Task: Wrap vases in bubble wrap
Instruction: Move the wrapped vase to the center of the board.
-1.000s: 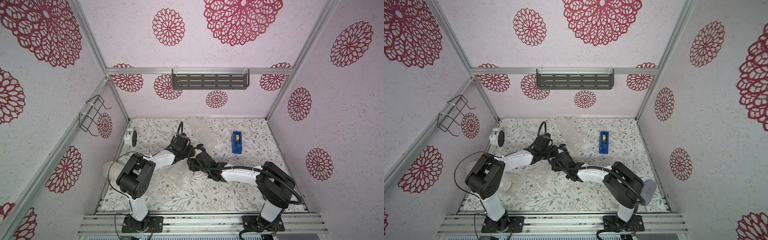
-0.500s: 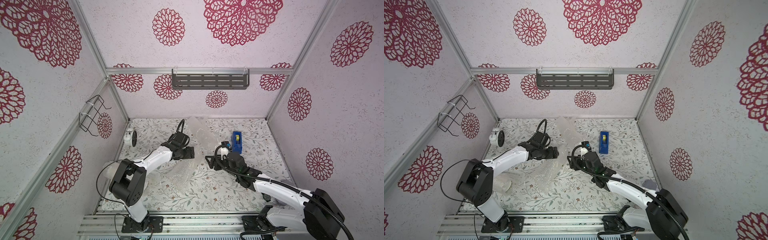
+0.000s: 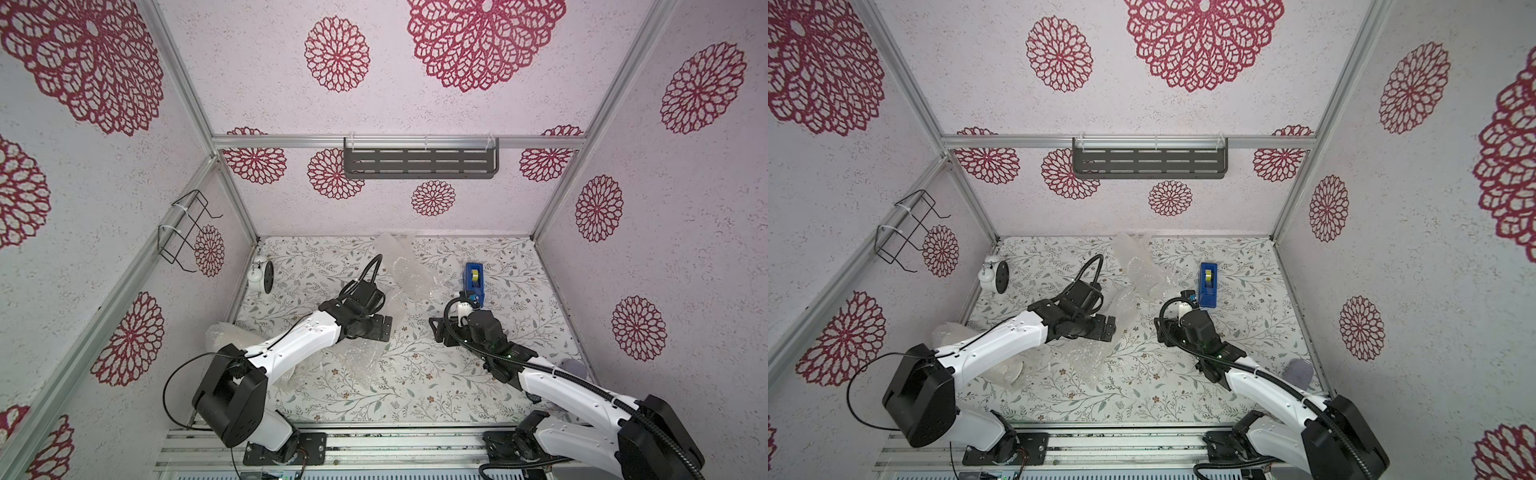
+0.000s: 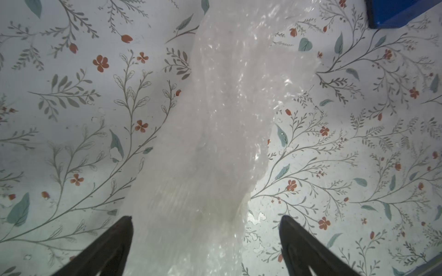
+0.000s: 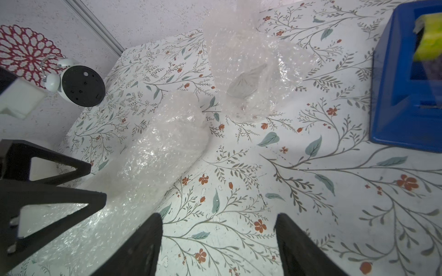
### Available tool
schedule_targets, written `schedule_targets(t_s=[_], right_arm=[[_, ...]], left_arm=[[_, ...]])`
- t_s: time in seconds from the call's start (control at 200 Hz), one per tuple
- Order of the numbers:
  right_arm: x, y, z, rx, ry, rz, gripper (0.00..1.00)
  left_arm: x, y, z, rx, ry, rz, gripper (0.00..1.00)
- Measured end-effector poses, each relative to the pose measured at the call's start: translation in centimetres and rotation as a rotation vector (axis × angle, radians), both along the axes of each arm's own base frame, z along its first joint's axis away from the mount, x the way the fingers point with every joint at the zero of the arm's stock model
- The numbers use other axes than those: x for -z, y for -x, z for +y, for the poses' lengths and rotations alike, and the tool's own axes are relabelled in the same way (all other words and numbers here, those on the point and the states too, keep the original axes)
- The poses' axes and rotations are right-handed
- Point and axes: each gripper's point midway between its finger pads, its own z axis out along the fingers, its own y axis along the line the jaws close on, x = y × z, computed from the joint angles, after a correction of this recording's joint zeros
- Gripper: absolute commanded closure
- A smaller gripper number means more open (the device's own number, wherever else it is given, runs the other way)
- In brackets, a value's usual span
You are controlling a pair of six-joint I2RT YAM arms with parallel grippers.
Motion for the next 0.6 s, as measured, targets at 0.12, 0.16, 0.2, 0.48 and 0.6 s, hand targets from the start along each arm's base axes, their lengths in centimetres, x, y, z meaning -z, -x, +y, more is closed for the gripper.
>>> schedule_targets(t_s=[0.12, 0.16, 0.2, 0.48, 0.6], right_arm=[[0.2, -0.1, 0.0, 0.003, -0.001, 0.004, 0.22], [0.2, -0.1, 0.0, 0.002, -0.003, 0.001, 0.22], [0.3, -0.1, 0.0, 0.002, -0.004, 0.0, 0.22], [-1.4, -0.2, -1.6, 0.051, -0.001, -0.044, 0.2], [-2.7, -0.4, -3.7, 0.118, 0.011, -0.081, 0.2]], left_arm=[[1.2, -0.7, -0.5, 0.009, -0.053, 0.019, 0.02], [1.7, -1.0, -0.6, 0.011, -0.073, 0.025, 0.02], [2.2, -1.2, -0.6, 0.009, -0.094, 0.033, 0.02], [4.6, -2.6, 0.4, -0.064, -0.2, 0.076, 0.07], [4.8, -3.3, 1.7, -0.171, -0.16, 0.106, 0.14]])
